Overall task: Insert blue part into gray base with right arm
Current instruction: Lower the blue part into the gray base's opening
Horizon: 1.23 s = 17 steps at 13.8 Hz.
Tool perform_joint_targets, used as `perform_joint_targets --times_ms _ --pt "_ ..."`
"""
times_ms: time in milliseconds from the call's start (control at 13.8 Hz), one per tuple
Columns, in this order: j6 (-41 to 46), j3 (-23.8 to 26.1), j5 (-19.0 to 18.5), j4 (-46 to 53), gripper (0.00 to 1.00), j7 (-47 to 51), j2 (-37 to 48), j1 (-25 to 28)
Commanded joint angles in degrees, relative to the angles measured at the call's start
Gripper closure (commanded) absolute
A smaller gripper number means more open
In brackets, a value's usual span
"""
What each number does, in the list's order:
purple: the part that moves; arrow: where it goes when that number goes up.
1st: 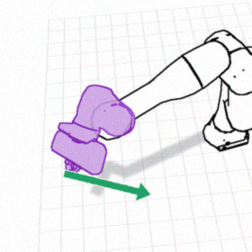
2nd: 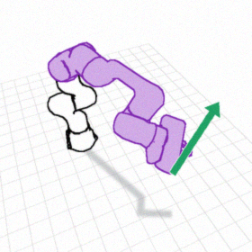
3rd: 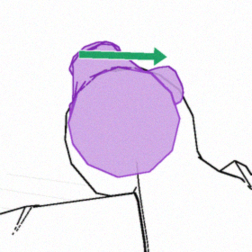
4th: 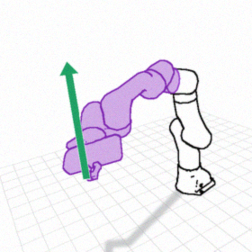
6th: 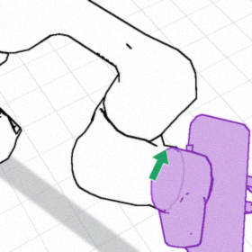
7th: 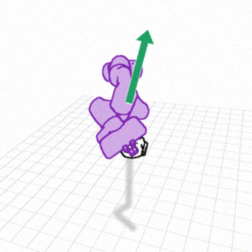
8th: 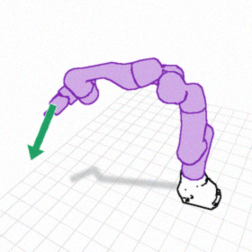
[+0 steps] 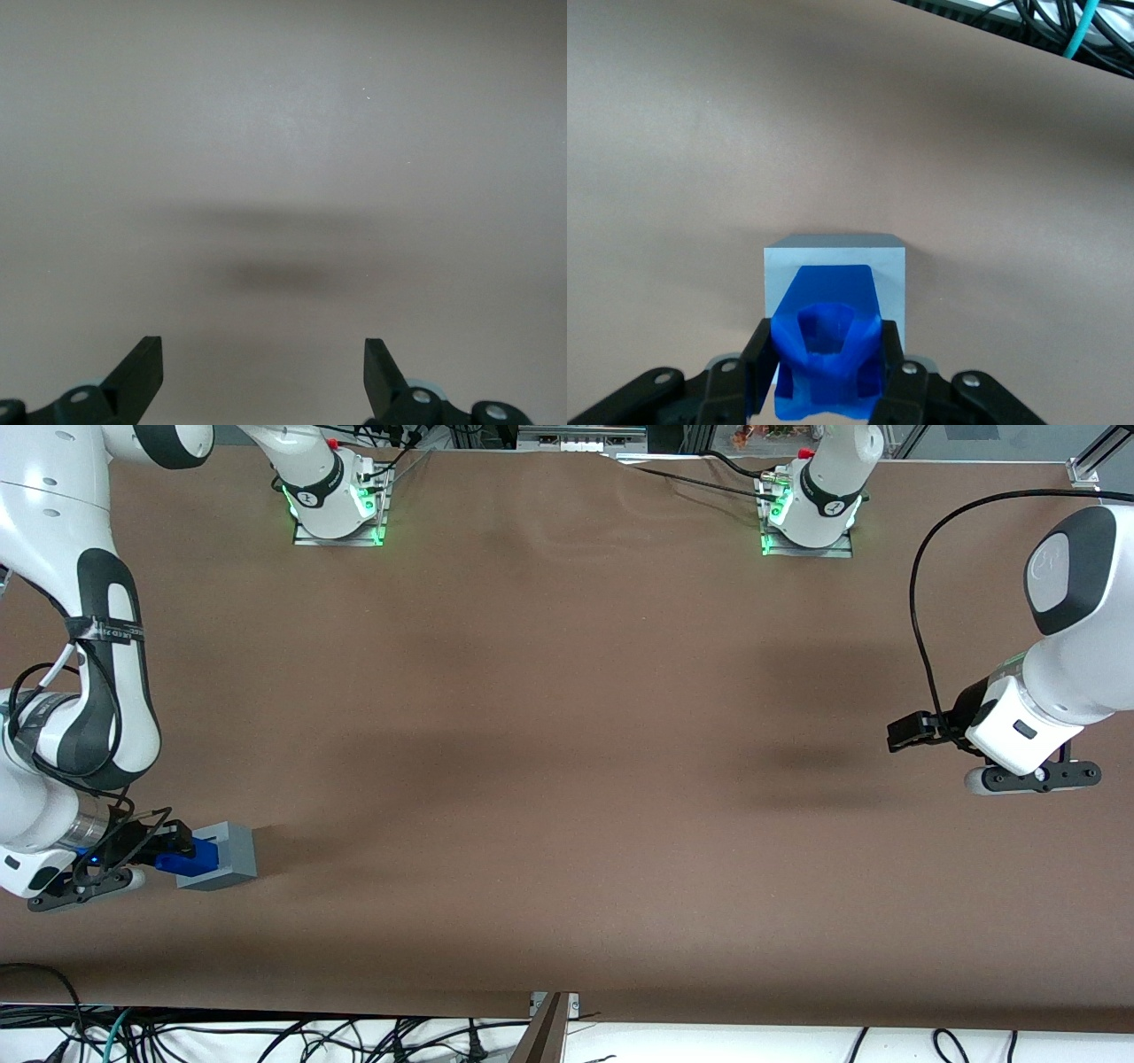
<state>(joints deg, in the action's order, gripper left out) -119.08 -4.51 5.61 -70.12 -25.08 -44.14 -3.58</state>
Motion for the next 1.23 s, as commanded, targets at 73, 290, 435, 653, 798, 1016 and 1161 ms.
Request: perform_joint_targets --times_ms 73,290,435,653,798,1016,1161 --pt "-0.01 0.38 -0.34 0.25 0.62 2.31 -0.94 -0.2" --pt "0.43 0.38 -0.34 -0.54 0.62 3.45 -0.86 -0.2" --pt "0.87 0.38 -0.43 -1.07 0.62 3.99 -0.68 -0.2" --pt "2.54 0.29 -0.78 -1.07 0.62 3.55 -0.68 -0.2" --pt "2.98 0.29 -0.95 -1.42 0.62 3.37 -0.59 -0.2" --pt "2.98 0.2 -1.04 -1.42 0.61 1.71 -0.59 -0.29" --pt "2.89 0.29 -1.04 -1.42 0.61 0.3 -0.68 -0.47"
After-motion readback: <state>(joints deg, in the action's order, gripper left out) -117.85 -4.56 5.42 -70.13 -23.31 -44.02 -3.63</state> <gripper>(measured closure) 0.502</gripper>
